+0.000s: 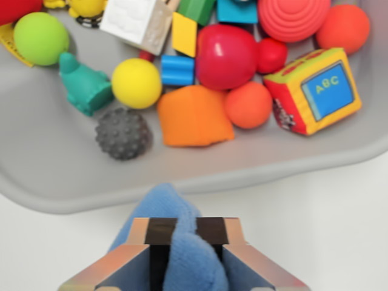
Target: Pick an object from the bin
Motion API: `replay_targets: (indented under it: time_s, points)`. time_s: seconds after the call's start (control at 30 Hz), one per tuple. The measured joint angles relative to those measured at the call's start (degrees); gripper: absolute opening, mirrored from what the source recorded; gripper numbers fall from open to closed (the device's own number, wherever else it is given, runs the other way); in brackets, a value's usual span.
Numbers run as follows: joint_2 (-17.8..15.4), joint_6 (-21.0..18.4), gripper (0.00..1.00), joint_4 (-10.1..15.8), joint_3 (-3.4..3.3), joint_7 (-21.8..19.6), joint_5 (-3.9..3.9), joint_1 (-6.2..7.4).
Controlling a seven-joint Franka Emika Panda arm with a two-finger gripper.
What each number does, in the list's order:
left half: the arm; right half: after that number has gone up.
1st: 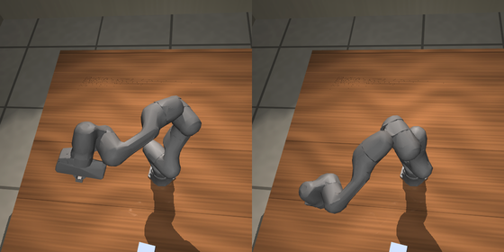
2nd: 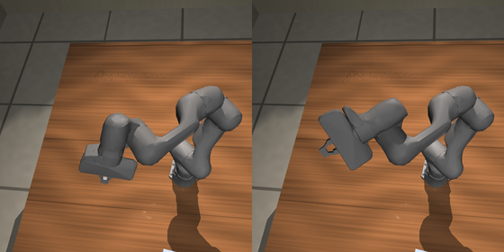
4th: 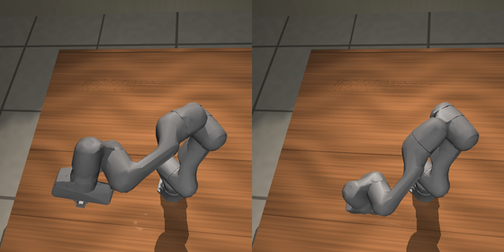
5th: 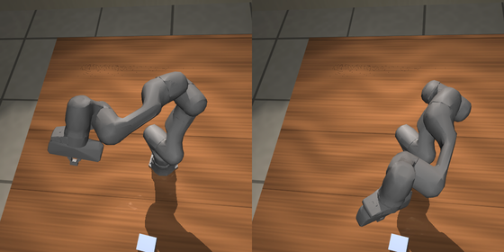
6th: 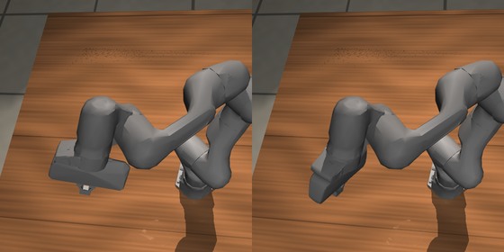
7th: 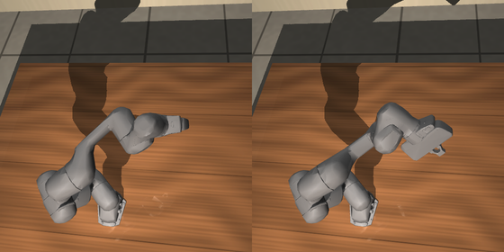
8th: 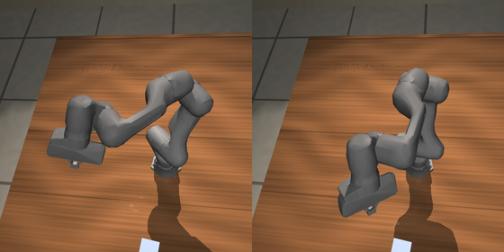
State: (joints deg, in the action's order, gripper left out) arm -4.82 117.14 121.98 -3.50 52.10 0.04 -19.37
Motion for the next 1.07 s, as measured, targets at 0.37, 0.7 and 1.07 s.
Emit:
replay_targets:
  time_s: [0.37, 0.7, 1.07]
  points:
    - [-0.63, -2.48, 0.00, -1.85, 0.00, -0.04, 0.04, 0.00]
    - [-0.69, -2.74, 0.00, -2.02, 0.00, -0.04, 0.05, 0.00]
    - [-0.68, -2.74, 0.00, -2.02, 0.00, -0.04, 0.04, 0.00]
